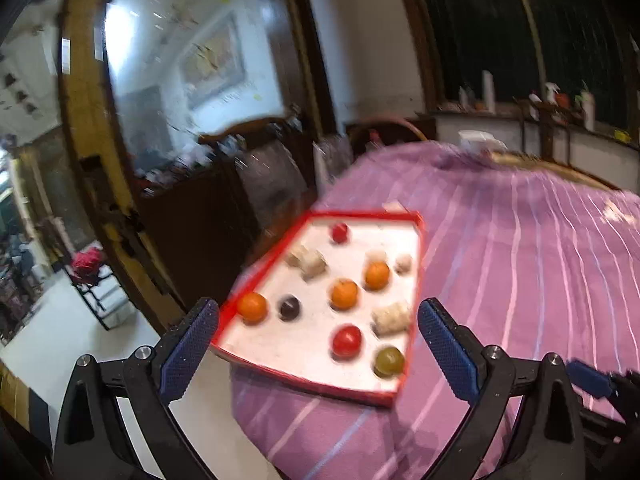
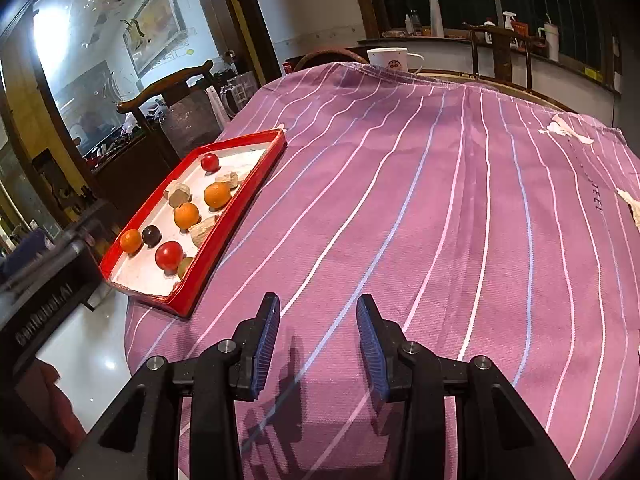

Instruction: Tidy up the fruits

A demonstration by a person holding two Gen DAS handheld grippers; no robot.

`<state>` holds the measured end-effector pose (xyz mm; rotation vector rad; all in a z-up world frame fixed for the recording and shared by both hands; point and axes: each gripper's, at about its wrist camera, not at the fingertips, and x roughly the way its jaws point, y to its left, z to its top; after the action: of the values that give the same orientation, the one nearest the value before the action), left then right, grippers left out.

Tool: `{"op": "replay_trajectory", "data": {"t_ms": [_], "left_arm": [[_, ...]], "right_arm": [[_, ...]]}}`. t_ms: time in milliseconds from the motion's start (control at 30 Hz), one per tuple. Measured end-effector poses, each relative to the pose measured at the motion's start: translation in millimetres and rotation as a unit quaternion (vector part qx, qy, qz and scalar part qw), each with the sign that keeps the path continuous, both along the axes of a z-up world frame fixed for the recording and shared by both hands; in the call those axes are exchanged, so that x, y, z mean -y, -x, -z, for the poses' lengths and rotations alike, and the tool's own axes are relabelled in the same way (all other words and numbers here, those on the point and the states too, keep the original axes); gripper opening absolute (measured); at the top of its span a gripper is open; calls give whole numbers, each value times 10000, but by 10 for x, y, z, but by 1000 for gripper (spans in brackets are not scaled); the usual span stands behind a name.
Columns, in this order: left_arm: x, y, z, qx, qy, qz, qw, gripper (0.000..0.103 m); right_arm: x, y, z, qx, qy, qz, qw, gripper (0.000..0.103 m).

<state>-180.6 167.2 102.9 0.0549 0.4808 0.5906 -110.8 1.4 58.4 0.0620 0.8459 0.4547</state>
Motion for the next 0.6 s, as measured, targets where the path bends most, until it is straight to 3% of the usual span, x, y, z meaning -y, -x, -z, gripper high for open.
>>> {"op": "replay_trajectory", "data": {"t_ms": [167,267,467,600], "left_arm": [[-1,341,-159,981,-558,-621,9917,103],[-34,472,-152,1310,-557,-734,9871,103],[-216,438,-144,1083,92,-300,9936,103],[-246,372,-70,824,309,-148,9960,103]], "right_arm": [[-38,41,-14,87,24,-52,9999,44],[-95,61,3,75,80,-111,9999,44],[-200,116,13,109,188,-207,9995,44],[-265,157,-7,210,274,-239,9991,44]]}}
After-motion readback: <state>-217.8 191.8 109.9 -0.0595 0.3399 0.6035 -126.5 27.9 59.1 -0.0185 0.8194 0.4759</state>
